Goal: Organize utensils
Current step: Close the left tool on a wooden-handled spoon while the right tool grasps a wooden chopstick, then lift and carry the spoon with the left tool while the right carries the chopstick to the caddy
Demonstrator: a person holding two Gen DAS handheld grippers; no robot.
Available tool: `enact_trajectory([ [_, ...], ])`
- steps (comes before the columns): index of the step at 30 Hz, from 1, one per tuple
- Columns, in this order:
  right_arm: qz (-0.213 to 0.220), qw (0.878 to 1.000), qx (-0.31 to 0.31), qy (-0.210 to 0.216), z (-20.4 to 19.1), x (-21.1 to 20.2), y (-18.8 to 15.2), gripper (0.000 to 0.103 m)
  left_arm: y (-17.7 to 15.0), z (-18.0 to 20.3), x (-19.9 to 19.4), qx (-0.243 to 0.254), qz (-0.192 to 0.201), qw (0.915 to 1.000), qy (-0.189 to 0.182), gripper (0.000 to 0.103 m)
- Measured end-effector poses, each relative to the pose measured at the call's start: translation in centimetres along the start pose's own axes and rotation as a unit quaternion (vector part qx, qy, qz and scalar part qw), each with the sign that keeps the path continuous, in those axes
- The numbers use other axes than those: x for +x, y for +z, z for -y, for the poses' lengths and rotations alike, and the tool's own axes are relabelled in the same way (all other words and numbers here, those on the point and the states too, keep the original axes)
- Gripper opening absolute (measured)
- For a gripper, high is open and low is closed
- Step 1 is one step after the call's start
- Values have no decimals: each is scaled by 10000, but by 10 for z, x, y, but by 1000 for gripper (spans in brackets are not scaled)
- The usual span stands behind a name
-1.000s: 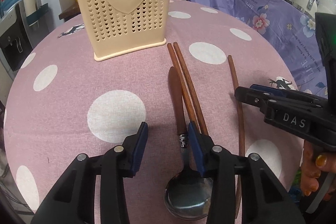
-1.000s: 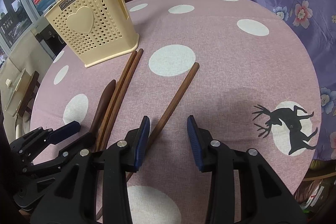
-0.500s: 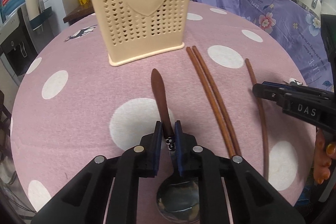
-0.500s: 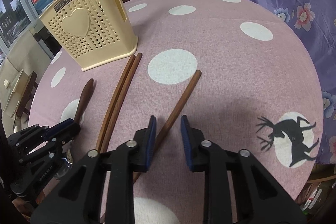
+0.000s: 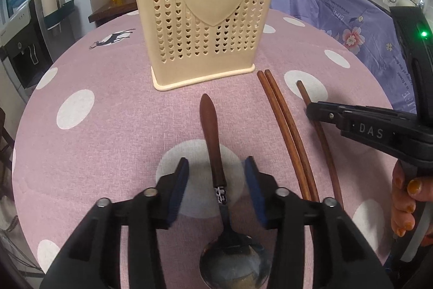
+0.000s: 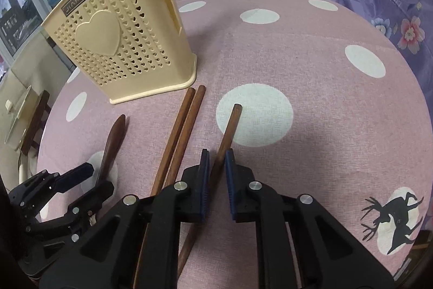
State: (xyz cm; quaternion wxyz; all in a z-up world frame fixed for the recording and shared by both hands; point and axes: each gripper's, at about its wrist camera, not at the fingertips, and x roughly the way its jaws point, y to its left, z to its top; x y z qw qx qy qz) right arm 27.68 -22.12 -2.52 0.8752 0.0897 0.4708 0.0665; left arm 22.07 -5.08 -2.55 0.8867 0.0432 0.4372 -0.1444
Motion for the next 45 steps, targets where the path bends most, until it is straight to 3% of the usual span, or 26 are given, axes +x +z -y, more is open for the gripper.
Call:
enact_trajectory([
  [11, 63, 9993, 54, -366, -11, 3, 4, 17, 31, -4, 27, 237, -164, 9993, 256, 43],
  [17, 60, 9990, 104, -420, -12, 13, 20, 15, 44, -1, 35, 325, -272, 9988, 250, 18],
  [19, 59, 9989, 100, -449, -12, 15, 21, 10, 45, 1, 36, 337, -275, 9987, 268, 18],
  [29, 65, 9995, 312, -32, -1, 15, 24, 9, 43, -1, 31, 256, -193, 9992, 233, 17],
  [33, 281, 9988, 356, 203, 3, 0, 26, 9, 45, -5, 14, 143, 72, 9998, 130, 17],
  [37, 607, 9960, 414, 508, 9, -32, 31, 8, 50, -18, -19, -142, 435, 9987, -208, 16],
  [39, 860, 9931, 416, 681, 14, -55, 35, 8, 52, -25, -40, -296, 662, 9967, -373, 16],
  [45, 1576, 9830, 253, 912, 21, -121, 39, 8, 54, -40, -99, -510, 1373, 9883, -418, 16],
])
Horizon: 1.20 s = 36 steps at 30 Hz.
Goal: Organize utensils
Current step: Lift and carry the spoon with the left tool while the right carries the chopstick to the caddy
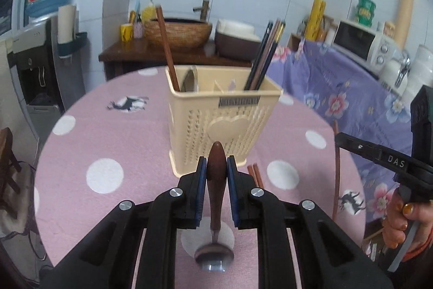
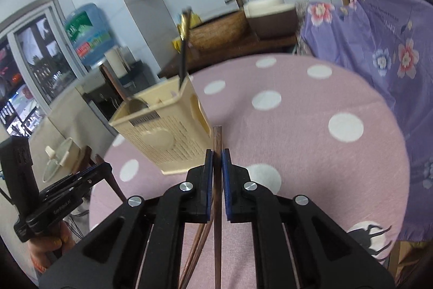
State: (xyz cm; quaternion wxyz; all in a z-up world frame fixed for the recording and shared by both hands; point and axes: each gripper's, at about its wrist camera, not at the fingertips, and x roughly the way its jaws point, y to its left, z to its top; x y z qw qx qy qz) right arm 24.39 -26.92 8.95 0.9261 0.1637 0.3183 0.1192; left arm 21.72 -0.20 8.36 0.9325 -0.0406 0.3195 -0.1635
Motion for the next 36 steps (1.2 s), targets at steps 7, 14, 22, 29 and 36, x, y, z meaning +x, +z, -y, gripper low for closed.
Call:
enact_trajectory([
  [7, 230, 9996, -36, 173, 2, -29, 11, 8, 4, 3, -6, 25, 136, 9999, 99, 16],
  [14, 242, 9996, -80, 146, 2, -31, 10, 8, 1, 5, -5, 37, 157, 9998, 120, 16],
  [22, 345, 9990, -193, 228, -2, -41, 13, 8, 4, 5, -14, 75, 245, 9997, 28, 16],
  [29, 426, 9973, -423, 422, -18, -50, 28, 8, 16, 11, -28, 170, 400, 9989, -146, 16],
  [36, 741, 9909, -961, 578, -63, -64, 89, 8, 78, 22, -57, 382, 852, 9949, -380, 16],
])
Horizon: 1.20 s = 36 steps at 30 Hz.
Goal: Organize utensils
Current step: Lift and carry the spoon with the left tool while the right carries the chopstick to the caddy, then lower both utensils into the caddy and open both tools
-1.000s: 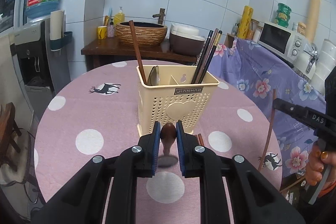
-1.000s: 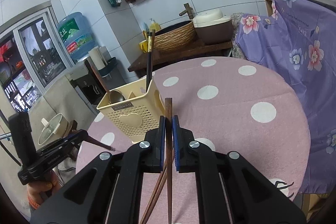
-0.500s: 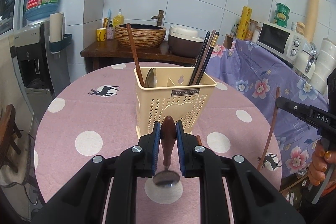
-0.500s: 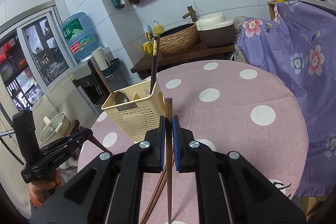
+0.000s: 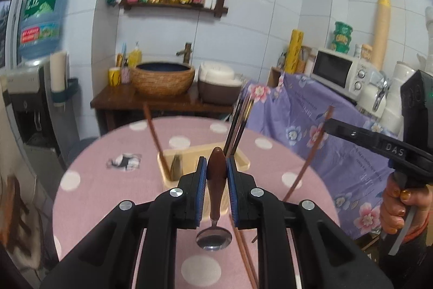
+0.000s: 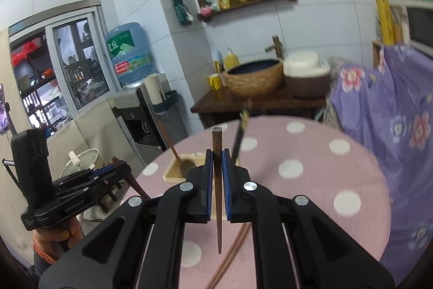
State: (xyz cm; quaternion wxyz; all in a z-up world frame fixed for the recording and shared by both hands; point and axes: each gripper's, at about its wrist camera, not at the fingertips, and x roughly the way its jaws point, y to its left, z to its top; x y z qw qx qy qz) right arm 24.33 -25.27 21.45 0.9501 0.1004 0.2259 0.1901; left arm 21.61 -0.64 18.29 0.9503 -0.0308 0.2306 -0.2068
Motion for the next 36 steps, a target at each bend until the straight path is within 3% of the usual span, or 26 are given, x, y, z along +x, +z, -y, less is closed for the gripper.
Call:
enact_trajectory([
  [5, 471, 9988, -96, 12, -22, 3, 75, 8, 66, 6, -2, 97, 404, 9990, 164, 16],
  [10, 802, 9962, -237, -233, -33, 17, 103, 8, 94, 1, 19, 58, 524, 9977, 416, 16],
  [17, 502, 9971, -265, -508, -22, 69, 70, 8, 56, -16, 69, -166, 133, 9973, 696, 16],
  [26, -11, 9981, -202, -576, -13, 109, 20, 8, 6, -31, 106, -321, -424, 9959, 732, 16],
  [36, -183, 9975, -113, -673, -2, 127, -4, 6, -15, -33, 116, -374, -546, 9956, 666, 18],
])
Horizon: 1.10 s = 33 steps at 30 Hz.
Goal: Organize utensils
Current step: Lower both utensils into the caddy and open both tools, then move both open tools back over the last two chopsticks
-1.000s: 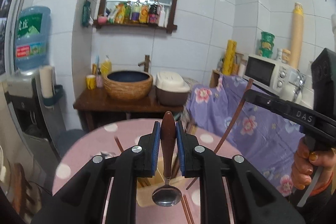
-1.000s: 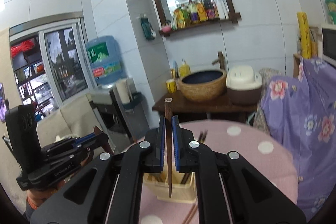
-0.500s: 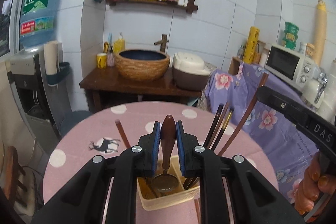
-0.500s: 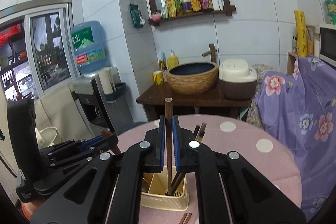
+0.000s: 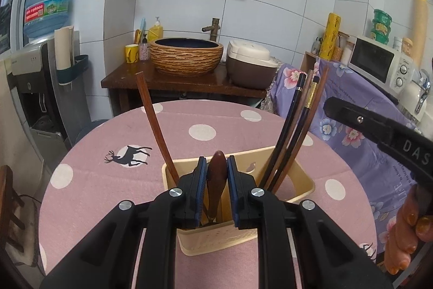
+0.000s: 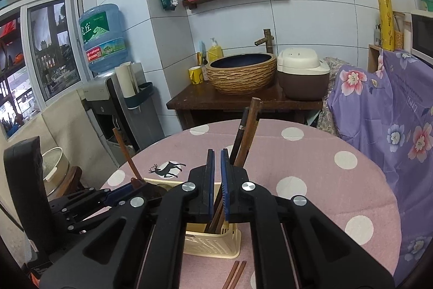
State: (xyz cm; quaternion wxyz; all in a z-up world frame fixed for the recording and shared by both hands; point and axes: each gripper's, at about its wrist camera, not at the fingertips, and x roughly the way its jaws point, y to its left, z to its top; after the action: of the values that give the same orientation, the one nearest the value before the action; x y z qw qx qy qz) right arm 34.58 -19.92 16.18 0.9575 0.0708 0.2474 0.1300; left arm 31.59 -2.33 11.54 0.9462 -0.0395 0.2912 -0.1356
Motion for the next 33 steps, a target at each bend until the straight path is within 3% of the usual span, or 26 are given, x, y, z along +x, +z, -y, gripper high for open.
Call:
enact_trajectory([
  [2, 30, 10000, 51, 24, 2, -4, -3, 6, -1, -3, -6, -82, 54, 9999, -37, 33],
  [4, 49, 10000, 22, 1, 3, -11, -8, 7, -5, -6, -15, -191, 200, 9996, -74, 58],
  [5, 62, 10000, -11, -19, 3, -16, -12, 13, -8, -7, -22, -234, 290, 9993, -84, 61],
  [6, 80, 9999, -56, -45, 3, -21, -17, 20, -13, -8, -29, -248, 376, 9990, -70, 65],
  [8, 102, 9998, -109, -140, 5, -31, -32, 63, -24, -9, -41, -234, 473, 9986, 2, 74],
  [9, 85, 9995, -138, -264, 6, -35, -41, 64, -32, -10, -46, -225, 509, 9984, 65, 77],
  [12, -290, 9966, -331, -691, 7, -34, -75, 65, -61, -10, -53, -26, 427, 9986, 324, 81],
  [14, -636, 9940, -360, -812, 10, -30, -105, 73, -84, -10, -51, 110, 262, 9981, 544, 82],
  [20, -1594, 9796, -370, -1162, 13, -15, -185, 75, -138, -21, -42, -84, -280, 9965, 781, 83],
  [23, -1845, 9762, -154, -1129, 16, -13, -202, 75, -152, -23, -44, -118, -319, 9945, 994, 83],
  [33, -2134, 9680, -255, -1292, 1, -13, -222, 75, -170, -19, -50, -226, -430, 9946, 918, 83],
])
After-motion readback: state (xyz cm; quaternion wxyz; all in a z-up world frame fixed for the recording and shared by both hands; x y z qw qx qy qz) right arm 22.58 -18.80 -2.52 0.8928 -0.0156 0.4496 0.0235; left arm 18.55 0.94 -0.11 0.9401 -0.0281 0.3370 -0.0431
